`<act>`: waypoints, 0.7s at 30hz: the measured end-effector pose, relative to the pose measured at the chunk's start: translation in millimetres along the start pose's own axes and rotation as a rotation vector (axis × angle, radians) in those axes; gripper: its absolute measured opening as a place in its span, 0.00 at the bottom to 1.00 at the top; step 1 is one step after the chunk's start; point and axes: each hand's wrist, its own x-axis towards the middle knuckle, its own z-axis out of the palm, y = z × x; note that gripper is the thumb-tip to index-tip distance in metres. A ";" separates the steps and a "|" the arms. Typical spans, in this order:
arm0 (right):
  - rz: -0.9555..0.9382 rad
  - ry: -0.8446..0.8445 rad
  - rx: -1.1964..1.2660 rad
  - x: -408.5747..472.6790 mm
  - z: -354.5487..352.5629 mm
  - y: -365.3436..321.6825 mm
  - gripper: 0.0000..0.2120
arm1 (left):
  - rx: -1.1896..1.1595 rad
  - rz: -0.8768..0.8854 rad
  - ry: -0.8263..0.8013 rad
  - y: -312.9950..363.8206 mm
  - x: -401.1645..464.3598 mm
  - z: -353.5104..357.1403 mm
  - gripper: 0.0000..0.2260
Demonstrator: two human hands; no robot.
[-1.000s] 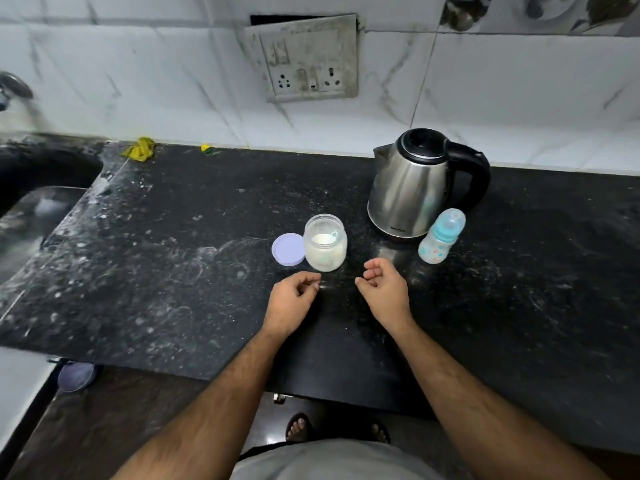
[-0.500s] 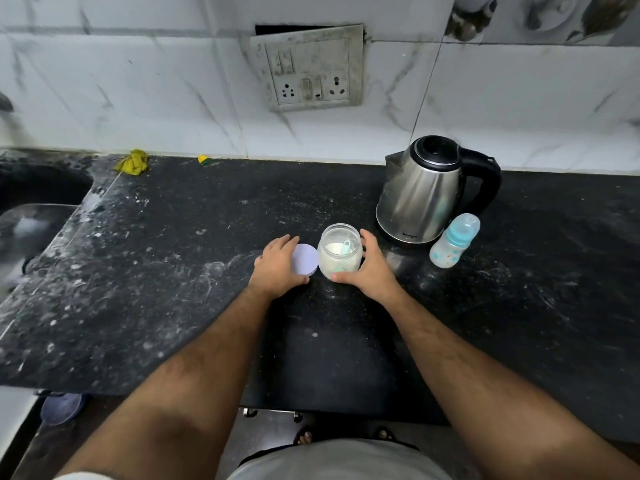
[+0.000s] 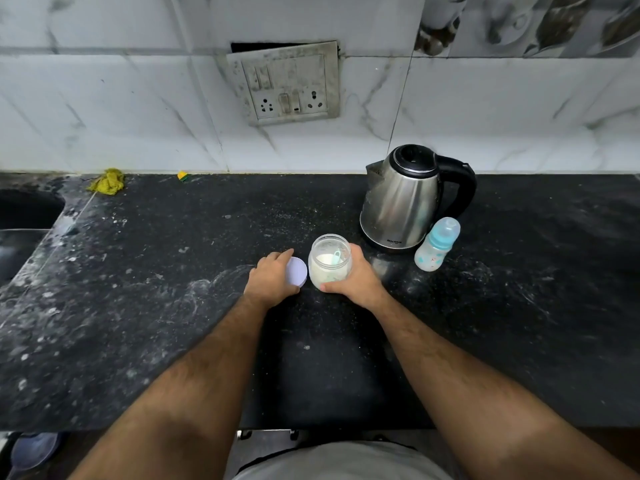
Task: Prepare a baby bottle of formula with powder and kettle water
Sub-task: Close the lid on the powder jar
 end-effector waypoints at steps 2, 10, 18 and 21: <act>0.004 0.023 0.011 -4.6 -3.2 0.6 0.39 | -0.132 -0.032 0.080 3.1 -1.7 0.8 0.40; -0.008 0.068 0.060 -23.4 -19.6 7.8 0.38 | -1.011 -0.114 0.223 46.7 -10.6 -24.3 0.29; -0.002 0.044 0.114 -37.4 -31.6 10.0 0.41 | -1.345 -0.035 0.067 91.2 -14.9 -39.8 0.27; 0.009 0.041 0.160 -41.3 -37.3 6.4 0.42 | -1.346 0.012 0.019 100.3 -22.2 -34.2 0.30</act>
